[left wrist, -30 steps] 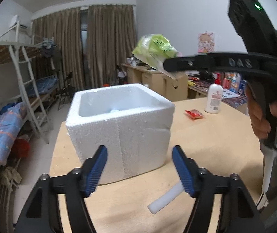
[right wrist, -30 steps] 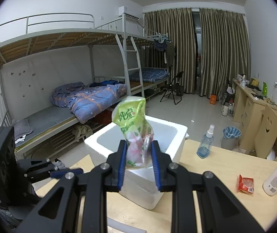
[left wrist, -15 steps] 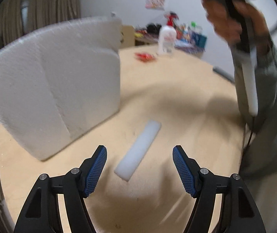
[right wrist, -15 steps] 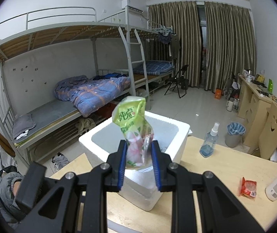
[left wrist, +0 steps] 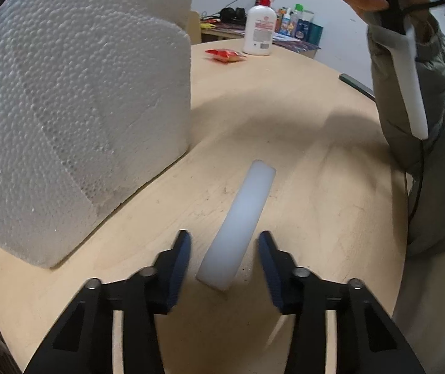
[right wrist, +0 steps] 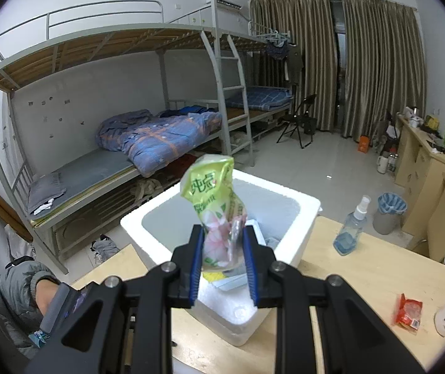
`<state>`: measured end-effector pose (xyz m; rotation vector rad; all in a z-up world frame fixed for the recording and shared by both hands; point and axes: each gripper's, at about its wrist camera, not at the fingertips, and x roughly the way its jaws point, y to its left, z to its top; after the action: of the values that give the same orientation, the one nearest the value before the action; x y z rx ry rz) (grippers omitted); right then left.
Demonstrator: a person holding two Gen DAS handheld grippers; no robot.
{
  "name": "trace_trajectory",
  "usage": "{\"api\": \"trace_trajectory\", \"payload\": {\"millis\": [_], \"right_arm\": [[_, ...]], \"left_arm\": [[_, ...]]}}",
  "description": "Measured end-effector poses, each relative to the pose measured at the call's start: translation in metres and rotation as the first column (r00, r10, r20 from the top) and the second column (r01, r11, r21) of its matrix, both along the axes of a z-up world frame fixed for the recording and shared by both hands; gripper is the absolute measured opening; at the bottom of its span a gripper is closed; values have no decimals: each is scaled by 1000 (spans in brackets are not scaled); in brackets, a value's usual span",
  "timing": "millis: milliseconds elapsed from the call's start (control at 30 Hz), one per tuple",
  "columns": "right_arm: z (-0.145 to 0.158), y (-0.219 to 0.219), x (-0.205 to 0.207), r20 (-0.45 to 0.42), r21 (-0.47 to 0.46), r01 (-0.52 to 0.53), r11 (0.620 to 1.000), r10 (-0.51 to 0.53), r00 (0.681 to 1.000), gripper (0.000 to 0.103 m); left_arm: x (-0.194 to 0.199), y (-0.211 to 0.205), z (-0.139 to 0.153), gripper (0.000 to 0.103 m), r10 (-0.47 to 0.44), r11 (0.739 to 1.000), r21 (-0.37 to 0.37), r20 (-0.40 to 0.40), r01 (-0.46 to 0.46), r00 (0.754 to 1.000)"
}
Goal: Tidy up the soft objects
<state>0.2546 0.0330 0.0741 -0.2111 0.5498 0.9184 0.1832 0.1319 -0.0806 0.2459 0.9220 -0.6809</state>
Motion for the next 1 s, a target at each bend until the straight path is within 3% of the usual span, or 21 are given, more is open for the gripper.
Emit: {"api": "trace_trajectory", "payload": {"millis": [33,233,533,600,667,800,933,1000], "right_arm": [[0,0,1,0,-2,-2,1000,2,1000,29],[-4,8,11,-9,-10,-3,1000,2,1000,29],[-7,13,13,-12,-22,1,1000,-1,1000,29],[-8,15,13,-9,-32,5,999,-5,1000,38],[-7,15,15,-15,-23,7,1000,-7,1000,68],[-3,9,17,-20,17,7,1000,-6,1000,75],[-2,5,17,-4,14,21,1000,-21,1000,89],[-1,3,17,-5,21,21,1000,-21,1000,102]], "left_arm": [[1,0,0,26,-7,1000,1,-1,7,1000],[7,-5,1,16,-7,1000,-5,13,7,1000],[9,-9,-1,14,-2,1000,-3,20,2,1000],[6,-6,0,14,-5,1000,-1,21,5,1000],[6,-5,0,14,-3,1000,-2,18,3,1000],[5,-5,1,14,-4,1000,1,22,4,1000],[6,-6,2,14,4,1000,2,24,-4,1000],[6,-9,2,14,4,1000,9,26,-5,1000]]}}
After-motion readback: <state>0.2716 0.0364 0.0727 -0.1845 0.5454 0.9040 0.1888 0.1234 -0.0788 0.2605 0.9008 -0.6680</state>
